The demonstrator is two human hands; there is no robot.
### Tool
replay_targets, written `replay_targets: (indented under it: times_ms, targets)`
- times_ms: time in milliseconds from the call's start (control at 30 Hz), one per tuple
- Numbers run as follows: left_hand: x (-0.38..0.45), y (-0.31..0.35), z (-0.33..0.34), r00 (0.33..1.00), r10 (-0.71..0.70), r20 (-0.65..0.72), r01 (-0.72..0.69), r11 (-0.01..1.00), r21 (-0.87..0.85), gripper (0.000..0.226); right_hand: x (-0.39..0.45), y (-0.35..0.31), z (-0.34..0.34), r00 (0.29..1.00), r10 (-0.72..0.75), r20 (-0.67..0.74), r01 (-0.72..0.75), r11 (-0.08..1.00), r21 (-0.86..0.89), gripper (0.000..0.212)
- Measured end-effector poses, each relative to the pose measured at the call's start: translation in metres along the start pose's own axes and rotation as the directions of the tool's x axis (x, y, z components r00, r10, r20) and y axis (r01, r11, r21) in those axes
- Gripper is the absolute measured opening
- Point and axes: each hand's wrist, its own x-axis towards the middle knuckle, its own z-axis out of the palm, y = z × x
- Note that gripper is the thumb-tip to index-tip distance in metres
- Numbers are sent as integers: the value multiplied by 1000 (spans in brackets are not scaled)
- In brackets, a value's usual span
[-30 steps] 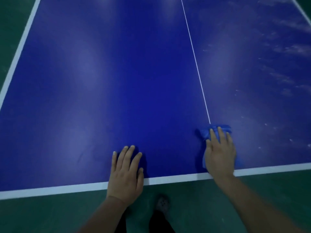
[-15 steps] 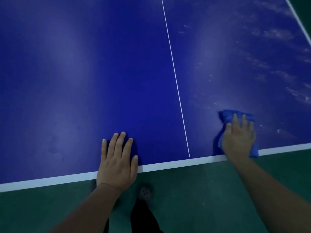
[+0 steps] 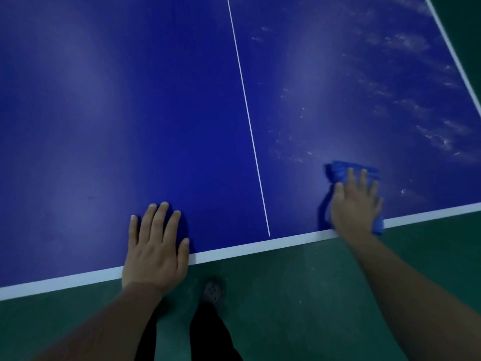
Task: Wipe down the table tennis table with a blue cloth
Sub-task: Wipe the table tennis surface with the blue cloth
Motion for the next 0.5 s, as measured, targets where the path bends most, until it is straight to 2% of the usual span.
replay_targets:
  times_ms: [33,67,100,133,167,233,267,300,367,433,500]
  targets:
    - [1,1,-1,1000,-2,6,2,1000,3,61,5,2,-2,992,127,6,-127,991,51,56]
    - [1,2,-2,1000,-7,13,7,1000,4,62,0,-7,0,982,189,1,-189,978,84,56]
    - [2,4,-4,1000,-15,19,14,1000,1,62,-12,-25,4,986,165,-14,-163,983,87,56]
    - [2,5,-6,1000,-22,20,22,1000,-7,62,-31,-45,10,998,45,-47,-42,997,70,56]
    - [1,7,-8,999,-28,14,29,999,-22,61,-55,-66,17,990,-139,-40,140,990,24,56]
    - [1,8,-10,999,-35,-21,34,997,-63,60,-102,-85,31,861,-505,61,508,859,-55,57]
    - [1,10,-11,998,-31,-48,27,996,-88,59,-107,-80,34,801,-591,97,598,798,-70,56]
    - [1,12,-12,997,-22,-78,13,994,-112,58,-96,-67,31,781,-613,116,622,780,-64,56]
    - [7,22,-14,993,6,-116,-23,989,-146,55,-55,-28,25,879,-472,74,477,876,-77,55]
    - [18,40,-14,995,22,-98,-38,987,-159,56,-12,16,11,980,-193,52,197,978,-67,56]
    - [31,55,-13,999,11,-45,-18,989,-146,60,13,40,0,998,19,66,-20,1000,13,57]
